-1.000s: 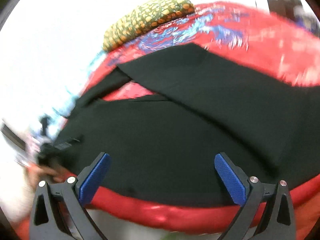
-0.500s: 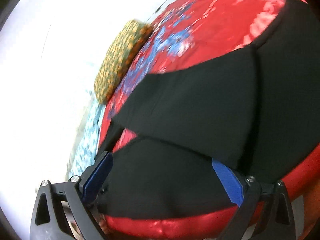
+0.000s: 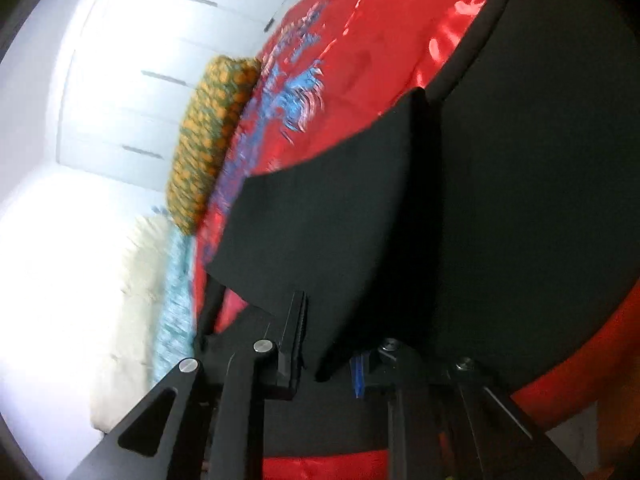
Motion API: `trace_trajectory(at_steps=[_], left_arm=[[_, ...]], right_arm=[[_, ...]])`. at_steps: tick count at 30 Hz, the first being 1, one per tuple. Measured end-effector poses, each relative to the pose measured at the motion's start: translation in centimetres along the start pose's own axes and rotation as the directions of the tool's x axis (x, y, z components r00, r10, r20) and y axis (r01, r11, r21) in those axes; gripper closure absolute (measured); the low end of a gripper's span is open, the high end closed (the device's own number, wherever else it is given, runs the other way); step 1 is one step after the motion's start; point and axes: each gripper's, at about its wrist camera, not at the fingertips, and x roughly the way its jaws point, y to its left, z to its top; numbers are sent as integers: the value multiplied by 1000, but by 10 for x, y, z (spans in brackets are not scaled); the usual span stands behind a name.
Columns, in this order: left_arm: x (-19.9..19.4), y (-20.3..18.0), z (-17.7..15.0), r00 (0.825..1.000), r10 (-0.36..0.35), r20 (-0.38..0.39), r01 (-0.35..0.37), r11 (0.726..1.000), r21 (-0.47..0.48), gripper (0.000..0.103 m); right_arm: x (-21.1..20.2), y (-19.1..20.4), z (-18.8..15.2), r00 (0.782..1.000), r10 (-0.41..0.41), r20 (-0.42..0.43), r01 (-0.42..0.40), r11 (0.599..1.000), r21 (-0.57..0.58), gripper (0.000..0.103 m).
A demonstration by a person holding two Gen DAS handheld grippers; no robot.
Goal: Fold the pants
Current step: 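Grasp the folded trouser edge with the right tool while the left tool grips the waistband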
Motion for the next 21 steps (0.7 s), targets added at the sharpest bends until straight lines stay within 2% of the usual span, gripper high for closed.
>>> trace_trajectory(at_steps=[2, 4, 5, 6, 8, 11, 13, 16, 19, 21], left_arm=[[-1, 1, 12, 996, -13, -92, 11, 1000, -18, 1], [-5, 2, 26, 988, -99, -121, 91, 993, -70, 1], [-8, 4, 38, 978, -172, -115, 160, 981, -109, 1], [-9, 5, 50, 972, -209, -109, 194, 972, -134, 1], [-5, 4, 86, 955, -272, -119, 248, 951, -186, 1], [20, -2, 143, 919, -362, -156, 317, 914, -254, 1], [43, -6, 176, 910, -380, -162, 323, 899, -296, 1], [74, -9, 210, 912, -378, -157, 302, 880, -366, 1], [107, -11, 230, 913, -385, -135, 290, 844, -451, 2], [126, -16, 240, 912, -392, -122, 289, 824, -487, 8]], right_arm=[[-2, 14, 2, 1000, -23, 7, 23, 998, -65, 84], [-11, 33, 6, 999, -19, 37, 24, 988, -152, 84], [-17, 44, 8, 998, -14, 54, 25, 980, -198, 84], [-22, 53, 8, 997, -8, 70, 24, 973, -231, 84], [-32, 65, 11, 995, 7, 95, 20, 960, -278, 84], [-42, 72, 17, 993, 38, 112, -2, 952, -305, 84], [-47, 70, 19, 992, 55, 111, -18, 951, -309, 84], [-47, 67, 20, 993, 62, 105, -25, 947, -320, 84], [-46, 65, 24, 994, 59, 94, -23, 939, -342, 84], [-47, 65, 26, 994, 64, 87, -30, 938, -346, 84]])
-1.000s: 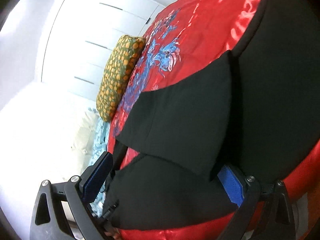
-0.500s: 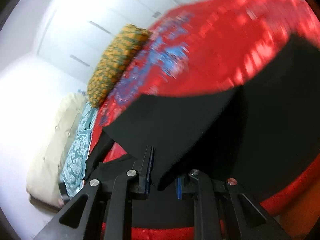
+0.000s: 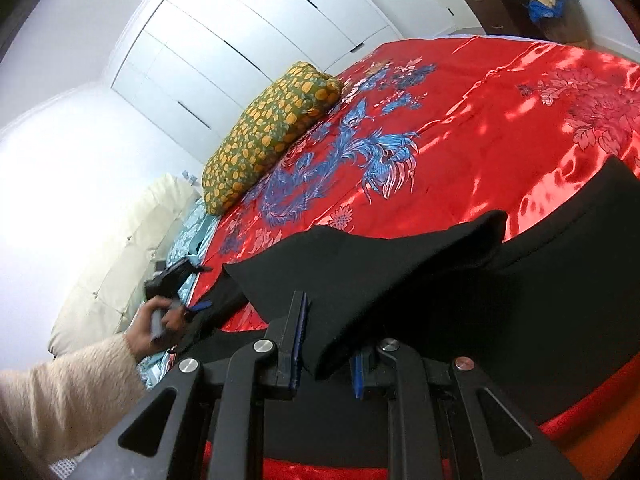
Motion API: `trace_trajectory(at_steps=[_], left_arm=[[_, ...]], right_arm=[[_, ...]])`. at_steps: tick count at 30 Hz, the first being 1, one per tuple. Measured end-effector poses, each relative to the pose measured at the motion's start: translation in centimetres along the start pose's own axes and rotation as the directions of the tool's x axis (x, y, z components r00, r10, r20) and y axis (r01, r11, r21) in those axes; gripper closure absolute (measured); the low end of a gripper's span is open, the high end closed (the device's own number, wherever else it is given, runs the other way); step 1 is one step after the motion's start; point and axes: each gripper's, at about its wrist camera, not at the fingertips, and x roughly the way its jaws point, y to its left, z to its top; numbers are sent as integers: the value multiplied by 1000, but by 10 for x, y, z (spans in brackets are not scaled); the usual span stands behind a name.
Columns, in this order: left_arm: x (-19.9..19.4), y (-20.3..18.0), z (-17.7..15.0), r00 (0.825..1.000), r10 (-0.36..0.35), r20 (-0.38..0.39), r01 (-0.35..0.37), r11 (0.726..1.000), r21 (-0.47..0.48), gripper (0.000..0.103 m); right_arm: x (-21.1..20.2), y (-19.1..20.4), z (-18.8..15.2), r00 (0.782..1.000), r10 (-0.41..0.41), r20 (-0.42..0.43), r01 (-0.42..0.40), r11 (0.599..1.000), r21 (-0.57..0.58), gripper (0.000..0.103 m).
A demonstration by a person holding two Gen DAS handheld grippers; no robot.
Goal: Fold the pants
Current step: 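Grasp the folded trouser edge with the right tool while the left tool grips the waistband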
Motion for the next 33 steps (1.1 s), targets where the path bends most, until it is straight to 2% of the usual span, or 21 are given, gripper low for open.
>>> trace_trajectory(at_steps=[2, 5, 7, 8, 9, 10, 13, 16, 18, 20, 22, 23, 26, 28, 30, 31, 33], left_arm=[[17, -2, 10, 1000, 0, -11, 0, 1000, -25, 18], [33, -5, 21, 1000, 5, -20, -6, 999, -34, 22], [37, -9, 26, 1000, 6, -3, -6, 1000, -13, 35], [37, -11, 28, 1000, -12, 4, 11, 1000, 2, 75], [37, -10, 30, 1000, -22, 0, 22, 1000, 4, 100], [34, -7, 30, 1000, -23, 5, 23, 1000, -1, 98], [7, 3, 17, 993, -103, 63, 105, 994, -21, 99], [-41, 0, -1, 984, -142, 111, 140, 990, 28, 99], [-89, -2, -21, 974, -154, 168, 138, 985, 103, 98], [-142, 1, -53, 958, -150, 246, 104, 976, 191, 98], [-176, 16, -91, 944, -135, 300, 59, 967, 250, 97], [-186, 29, -118, 943, -111, 313, 26, 964, 265, 97], [-178, 73, -180, 967, -40, 253, -25, 968, 248, 97], [-163, 95, -205, 979, -5, 201, -41, 974, 224, 97], [-156, 107, -216, 985, -2, 175, -29, 984, 177, 98], [-157, 105, -216, 985, -17, 174, -13, 985, 170, 98], [-162, 91, -208, 979, -33, 202, -10, 978, 211, 98]], right_arm=[[-3, -3, 1, 1000, 11, 2, -11, 1000, 6, 84], [-12, -9, -2, 1000, 22, -1, -22, 1000, 16, 84], [-14, -11, -2, 999, 33, -1, -33, 999, 30, 84], [-16, -13, -2, 999, 36, 2, -36, 999, 33, 84], [-16, -13, -1, 999, 35, 6, -35, 999, 36, 84], [-16, -15, 0, 1000, 31, 8, -31, 999, 40, 84], [-15, -22, 6, 1000, 7, 13, -8, 998, 64, 84], [-17, -23, 23, 999, -2, 44, -1, 998, 65, 84], [-25, -16, 39, 998, 7, 69, -8, 1000, 26, 85], [-36, -3, 57, 996, 20, 84, -17, 999, -39, 85], [-42, 4, 70, 999, 14, 46, -10, 995, -97, 85], [-43, 2, 73, 1000, -16, 2, 16, 992, -123, 85], [-38, -25, 61, 990, -104, -92, 93, 989, -111, 85], [-30, -55, 45, 969, -175, -176, 168, 984, -52, 85], [-24, -81, 34, 948, -202, -248, 217, 975, 36, 85], [-25, -87, 35, 944, -204, -259, 227, 972, 61, 85], [-24, -86, 40, 934, -235, -267, 254, 966, 38, 85]])
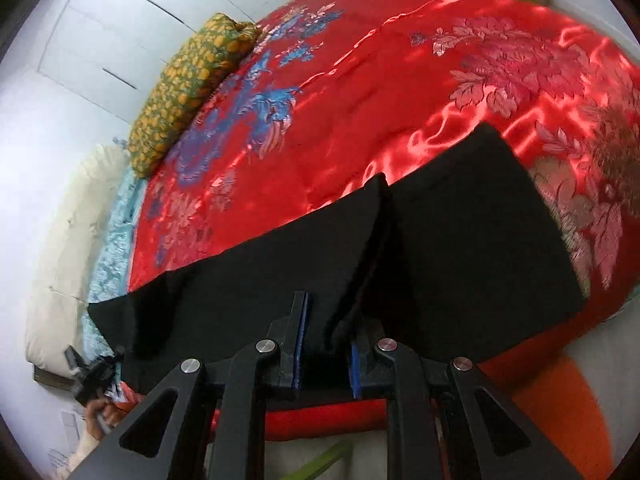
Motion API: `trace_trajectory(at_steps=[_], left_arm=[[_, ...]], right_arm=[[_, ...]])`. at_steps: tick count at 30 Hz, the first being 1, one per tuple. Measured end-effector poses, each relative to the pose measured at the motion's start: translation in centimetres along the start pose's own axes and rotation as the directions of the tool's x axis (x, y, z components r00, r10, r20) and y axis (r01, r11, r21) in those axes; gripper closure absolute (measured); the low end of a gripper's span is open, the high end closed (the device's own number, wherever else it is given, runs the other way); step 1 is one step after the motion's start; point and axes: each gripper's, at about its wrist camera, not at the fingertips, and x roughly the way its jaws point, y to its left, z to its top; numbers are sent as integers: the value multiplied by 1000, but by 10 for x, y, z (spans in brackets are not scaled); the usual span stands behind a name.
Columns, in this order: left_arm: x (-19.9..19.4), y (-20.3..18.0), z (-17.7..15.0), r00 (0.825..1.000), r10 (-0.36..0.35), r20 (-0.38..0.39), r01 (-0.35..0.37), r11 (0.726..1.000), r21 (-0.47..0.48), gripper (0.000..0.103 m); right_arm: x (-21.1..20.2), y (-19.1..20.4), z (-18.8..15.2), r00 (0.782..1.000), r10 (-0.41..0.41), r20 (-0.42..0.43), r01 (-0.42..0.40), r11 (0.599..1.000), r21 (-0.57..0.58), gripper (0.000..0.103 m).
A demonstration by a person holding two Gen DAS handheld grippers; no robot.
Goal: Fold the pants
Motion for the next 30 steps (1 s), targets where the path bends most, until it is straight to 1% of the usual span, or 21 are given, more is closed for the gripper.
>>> trace_trajectory(at_steps=[1, 3, 5, 6, 7, 9, 10, 11, 12, 13, 14, 15, 16, 18, 20, 22, 23, 24, 25, 28, 30], left_arm=[[-4, -6, 4, 1000, -4, 19, 3, 1000, 16, 97], [-16, -16, 12, 998, -44, 54, 44, 999, 11, 97], [-27, -28, 12, 994, -79, 82, 77, 997, 24, 97], [-31, -32, 8, 993, -84, 87, 81, 996, 43, 97], [-33, -34, 2, 993, -84, 83, 79, 995, 57, 97], [-24, -36, -15, 997, -66, 33, 64, 996, 66, 97], [-18, -33, -24, 998, -54, -9, 55, 996, 65, 97], [-10, -29, -35, 998, -45, -52, 48, 997, 60, 97], [-2, -24, -44, 995, -38, -96, 43, 998, 46, 97], [6, -21, -50, 990, -37, -137, 40, 999, 23, 97], [8, -23, -53, 988, -41, -149, 44, 999, 16, 97], [8, -24, -53, 988, -42, -150, 46, 999, 25, 97], [8, -29, -52, 989, -38, -145, 45, 998, 46, 97], [5, -37, -47, 991, -41, -126, 50, 996, 71, 97], [1, -43, -43, 993, -60, -102, 68, 995, 70, 97], [-7, -46, -46, 994, -76, -84, 83, 993, 85, 97], [-8, -47, -50, 993, -70, -99, 81, 991, 103, 97], [-4, -47, -55, 991, -56, -124, 70, 991, 118, 97], [-1, -46, -61, 988, -39, -151, 59, 990, 125, 97], [11, -33, -77, 973, -11, -230, 35, 995, 97, 97], [10, -30, -76, 973, -18, -232, 38, 996, 85, 97]], right_arm=[[-1, 4, 2, 1000, -24, 3, 24, 999, -30, 85], [-11, 21, 10, 996, -80, 30, 84, 988, -132, 86], [-29, 38, 19, 992, -94, 84, 110, 972, -210, 86], [-39, 45, 21, 989, -96, 114, 121, 964, -237, 86], [-48, 49, 23, 985, -106, 139, 139, 956, -258, 86], [-54, 45, 21, 975, -164, 152, 202, 936, -287, 86], [-52, 36, 19, 968, -209, 136, 240, 927, -289, 86], [-42, 18, 15, 958, -274, 90, 288, 916, -281, 86], [-36, 8, 12, 950, -306, 57, 310, 911, -272, 86], [-26, -11, 6, 938, -347, 2, 336, 906, -257, 86], [-21, -21, 3, 930, -366, -29, 349, 905, -245, 86], [-21, -31, 3, 930, -363, -58, 345, 915, -210, 86], [-24, -34, 5, 931, -360, -54, 344, 919, -191, 86], [-30, -32, 8, 931, -364, -31, 350, 913, -210, 86], [-34, -23, 11, 924, -382, 0, 369, 894, -254, 86], [-47, -10, 14, 923, -380, 68, 382, 878, -290, 86], [-54, -8, 17, 921, -377, 95, 388, 878, -278, 86], [-56, -11, 17, 920, -380, 91, 390, 881, -266, 86], [-51, -17, 17, 916, -395, 65, 398, 882, -252, 86], [-29, -44, 15, 896, -440, -68, 418, 883, -213, 86], [-28, -42, 15, 890, -451, -65, 427, 876, -224, 86]])
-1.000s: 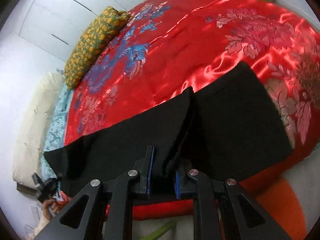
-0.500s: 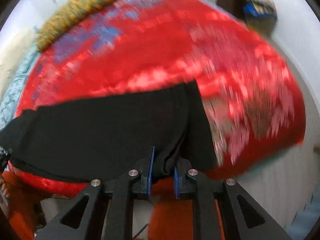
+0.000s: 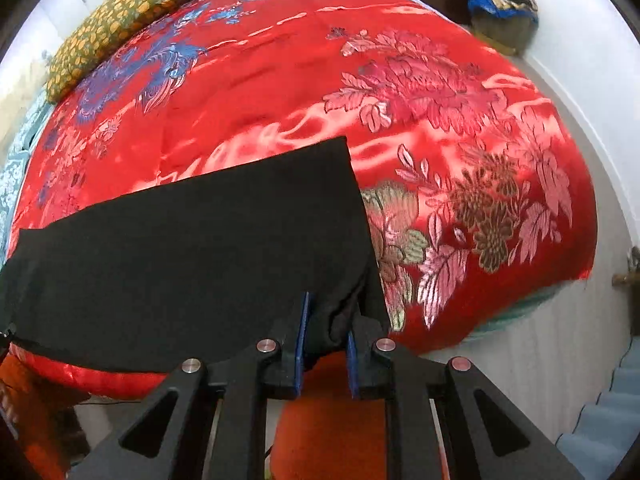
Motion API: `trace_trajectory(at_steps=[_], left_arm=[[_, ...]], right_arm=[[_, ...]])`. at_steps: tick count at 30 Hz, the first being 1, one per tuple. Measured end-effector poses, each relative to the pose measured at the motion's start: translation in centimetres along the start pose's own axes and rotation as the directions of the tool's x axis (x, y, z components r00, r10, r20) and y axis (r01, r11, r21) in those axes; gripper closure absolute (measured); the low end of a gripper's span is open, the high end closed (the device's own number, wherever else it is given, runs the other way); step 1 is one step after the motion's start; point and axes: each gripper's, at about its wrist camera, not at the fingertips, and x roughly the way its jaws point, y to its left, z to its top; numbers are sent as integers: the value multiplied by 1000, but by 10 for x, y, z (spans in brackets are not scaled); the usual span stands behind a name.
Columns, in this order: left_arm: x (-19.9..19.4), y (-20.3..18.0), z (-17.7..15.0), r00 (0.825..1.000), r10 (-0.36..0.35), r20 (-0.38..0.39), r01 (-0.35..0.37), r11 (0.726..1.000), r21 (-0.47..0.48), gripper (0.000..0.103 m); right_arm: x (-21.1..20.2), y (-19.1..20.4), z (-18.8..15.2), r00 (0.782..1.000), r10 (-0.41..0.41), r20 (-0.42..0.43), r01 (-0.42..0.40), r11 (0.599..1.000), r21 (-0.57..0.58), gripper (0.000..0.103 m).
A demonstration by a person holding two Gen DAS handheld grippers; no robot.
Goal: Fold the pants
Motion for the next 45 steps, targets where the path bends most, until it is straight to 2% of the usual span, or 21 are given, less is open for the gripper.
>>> trace_trajectory(at_steps=[10, 15, 21, 26, 32, 37, 43, 45], left_arm=[[-30, -13, -6, 997, -4, 82, -1, 998, 65, 97], [-12, -6, -11, 999, 39, 5, -39, 997, 59, 98], [-4, -7, -18, 995, 93, -44, -89, 992, 85, 100], [-30, -9, -17, 997, 54, 52, -59, 994, 88, 100], [-34, -7, -20, 998, 33, 61, -38, 996, 85, 101], [-19, -5, -28, 996, 85, -8, -84, 992, 91, 102], [-12, -5, -30, 992, 118, -36, -114, 989, 99, 103], [-8, -1, -30, 993, 108, -53, -103, 992, 79, 103]], right_arm=[[2, 1, -2, 1000, -16, 2, 16, 1000, 8, 86], [5, 5, -1, 1000, -26, -4, 26, 1000, 3, 86], [6, 5, -2, 999, -37, -10, 37, 999, 3, 86], [5, 4, -2, 999, -40, -5, 40, 999, 2, 86], [5, 4, -2, 999, -47, -4, 47, 999, -2, 86], [6, 2, -2, 999, -49, -7, 49, 999, 1, 86], [5, 2, -3, 999, -51, -6, 51, 999, 2, 86], [6, 2, -3, 999, -51, -9, 51, 999, 3, 86]])
